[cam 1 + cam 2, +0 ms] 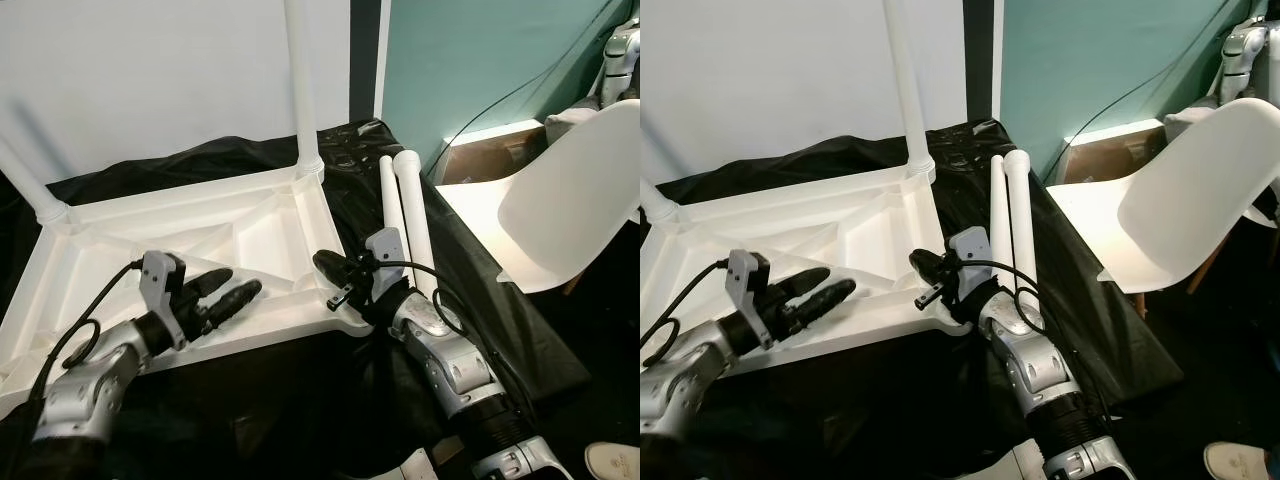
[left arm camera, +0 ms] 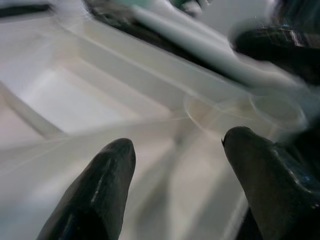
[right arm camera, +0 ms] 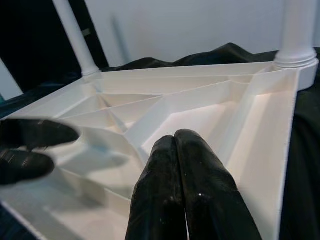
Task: Building children table
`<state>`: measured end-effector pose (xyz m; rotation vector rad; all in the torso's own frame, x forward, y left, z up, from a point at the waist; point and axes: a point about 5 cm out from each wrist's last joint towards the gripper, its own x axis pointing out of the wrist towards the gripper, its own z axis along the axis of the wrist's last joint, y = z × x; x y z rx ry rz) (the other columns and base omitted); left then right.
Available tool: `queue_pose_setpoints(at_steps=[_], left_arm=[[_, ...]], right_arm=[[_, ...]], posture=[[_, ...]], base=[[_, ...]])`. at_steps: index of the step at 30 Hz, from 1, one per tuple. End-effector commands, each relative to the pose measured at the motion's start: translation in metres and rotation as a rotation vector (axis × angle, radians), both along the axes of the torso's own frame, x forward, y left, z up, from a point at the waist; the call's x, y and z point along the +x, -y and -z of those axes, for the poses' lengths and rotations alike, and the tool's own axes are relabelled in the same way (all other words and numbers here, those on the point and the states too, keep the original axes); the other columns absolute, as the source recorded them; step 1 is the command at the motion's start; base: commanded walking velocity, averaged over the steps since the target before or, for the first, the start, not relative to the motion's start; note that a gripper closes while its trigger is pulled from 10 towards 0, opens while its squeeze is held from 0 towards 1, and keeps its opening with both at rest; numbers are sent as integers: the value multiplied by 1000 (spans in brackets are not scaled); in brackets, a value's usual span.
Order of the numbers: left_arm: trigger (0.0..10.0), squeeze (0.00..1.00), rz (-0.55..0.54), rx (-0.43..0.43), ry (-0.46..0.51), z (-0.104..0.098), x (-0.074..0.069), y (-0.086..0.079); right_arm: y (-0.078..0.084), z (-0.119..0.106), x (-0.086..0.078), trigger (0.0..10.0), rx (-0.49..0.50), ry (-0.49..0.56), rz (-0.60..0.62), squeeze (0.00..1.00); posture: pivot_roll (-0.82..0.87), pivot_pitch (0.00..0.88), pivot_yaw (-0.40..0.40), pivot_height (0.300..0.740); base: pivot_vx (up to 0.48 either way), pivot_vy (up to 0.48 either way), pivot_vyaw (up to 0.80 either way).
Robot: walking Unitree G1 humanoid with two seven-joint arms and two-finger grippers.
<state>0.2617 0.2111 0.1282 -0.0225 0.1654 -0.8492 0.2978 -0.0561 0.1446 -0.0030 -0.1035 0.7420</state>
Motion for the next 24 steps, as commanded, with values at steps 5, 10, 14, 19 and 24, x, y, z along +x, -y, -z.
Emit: queue_pose_setpoints(at_steps=[5, 10, 14, 19, 24], left_arm=[[10000, 0, 279, 15, 48, -2, -13, 15], [10000, 0, 196, -29, 93, -13, -6, 17], [10000, 0, 176, -37, 112, -17, -5, 18], [10000, 0, 171, -35, 116, -17, -4, 18], [10000, 0, 178, -40, 109, -15, -1, 21]], right_arm=[[10, -32, 13, 10000, 35, 67, 138, 0], [33, -48, 26, 10000, 113, 9, 331, 0], [53, -51, 30, 10000, 140, -28, 458, 153], [82, -48, 28, 10000, 102, -39, 619, 1000], [92, -37, 24, 10000, 74, -109, 705, 1000]], posture=[[-52, 0, 82, 740], [-73, 0, 89, 740], [-78, 0, 90, 740], [-96, 0, 99, 740], [-112, 0, 107, 740]], base=[[0, 0, 0], [0, 0, 0], [0, 0, 0], [0, 0, 0], [0, 0, 0]])
